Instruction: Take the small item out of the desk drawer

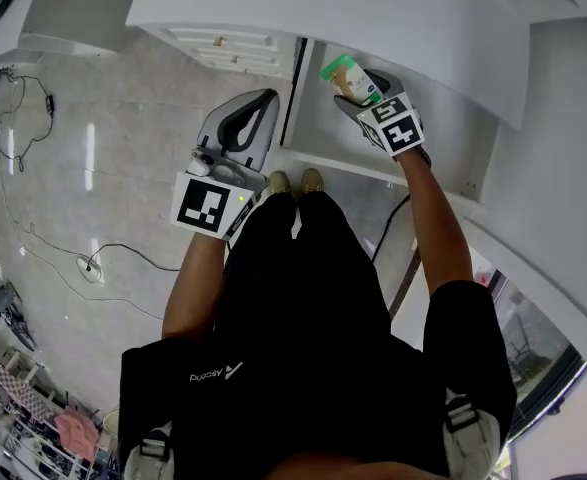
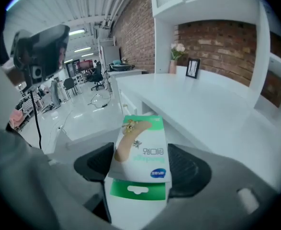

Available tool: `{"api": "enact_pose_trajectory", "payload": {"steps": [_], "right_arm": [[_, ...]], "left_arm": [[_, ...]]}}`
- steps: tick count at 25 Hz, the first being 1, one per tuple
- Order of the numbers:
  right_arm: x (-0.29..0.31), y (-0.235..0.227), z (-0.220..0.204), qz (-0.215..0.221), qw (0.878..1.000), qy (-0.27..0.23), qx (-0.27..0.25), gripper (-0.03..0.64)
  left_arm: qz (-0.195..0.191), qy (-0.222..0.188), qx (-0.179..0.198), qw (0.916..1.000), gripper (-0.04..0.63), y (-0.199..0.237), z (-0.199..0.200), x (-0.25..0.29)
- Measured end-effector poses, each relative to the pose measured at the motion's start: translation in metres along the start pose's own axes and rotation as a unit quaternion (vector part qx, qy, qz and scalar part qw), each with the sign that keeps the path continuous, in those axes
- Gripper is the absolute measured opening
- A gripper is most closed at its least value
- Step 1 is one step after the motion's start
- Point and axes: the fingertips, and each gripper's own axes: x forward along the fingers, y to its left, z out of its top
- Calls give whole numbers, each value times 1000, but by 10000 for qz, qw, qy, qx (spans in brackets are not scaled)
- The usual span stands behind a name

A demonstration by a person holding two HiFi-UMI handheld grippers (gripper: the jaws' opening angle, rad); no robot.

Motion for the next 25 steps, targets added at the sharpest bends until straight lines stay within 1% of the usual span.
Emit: {"api": "enact_pose_trajectory", "payload": {"steps": [3,7,10,14,16,19,25], "right_arm": [[-36,3,28,-130,9980,-606,97,353],[-96,7,67,-326,9883,-1478,204,353],[-161,13,86,-475,9758,-2120,262,353],[-215,27,111,-642,9557,-2855,316,353],[-239,31,119,-724,9459,-3149,307,353],[-268,37,124,-841,9320,-3509,338,353],[-298,52,145,-919,9128,-3952,470,353]], "left_arm": [[-89,-69,48,9999,-2,-7,7,2],[-247,-195,119,9994,-2,-29,23,7],[-395,-332,212,9984,-2,-66,43,7],[-520,-486,275,9971,-2,-87,59,3],[-578,-503,321,9965,-2,-95,64,2],[-648,-666,354,9950,-2,-107,76,1],[-792,-780,499,9925,-2,-105,95,-10]]}}
